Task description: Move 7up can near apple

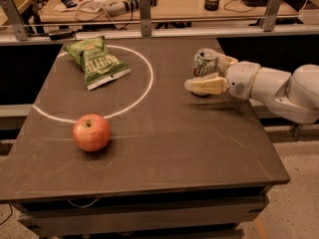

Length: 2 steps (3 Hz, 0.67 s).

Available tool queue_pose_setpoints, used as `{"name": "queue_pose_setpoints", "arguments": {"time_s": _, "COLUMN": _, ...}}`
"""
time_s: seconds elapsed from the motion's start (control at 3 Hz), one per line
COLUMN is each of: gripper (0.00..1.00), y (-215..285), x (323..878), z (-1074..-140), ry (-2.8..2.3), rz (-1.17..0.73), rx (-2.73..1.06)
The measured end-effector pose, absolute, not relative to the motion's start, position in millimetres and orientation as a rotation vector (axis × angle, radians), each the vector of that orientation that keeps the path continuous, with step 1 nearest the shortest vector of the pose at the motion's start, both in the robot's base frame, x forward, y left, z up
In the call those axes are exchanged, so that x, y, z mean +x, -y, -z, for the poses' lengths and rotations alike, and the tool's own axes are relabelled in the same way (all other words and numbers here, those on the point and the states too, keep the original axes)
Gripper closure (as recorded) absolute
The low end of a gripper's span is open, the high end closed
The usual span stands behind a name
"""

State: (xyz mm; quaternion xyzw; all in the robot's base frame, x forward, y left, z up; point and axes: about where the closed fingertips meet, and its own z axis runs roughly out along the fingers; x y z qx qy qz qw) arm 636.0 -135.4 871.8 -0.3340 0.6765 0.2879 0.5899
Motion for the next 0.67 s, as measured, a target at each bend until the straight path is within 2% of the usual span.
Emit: {"name": "queue_pose_setpoints", "arguments": {"time_s": 0.67, "gripper": 0.62, "y": 126.2, "x": 636.5, "z": -870.9, "ry": -1.568, "rz": -0.713, "rx": -0.821}}
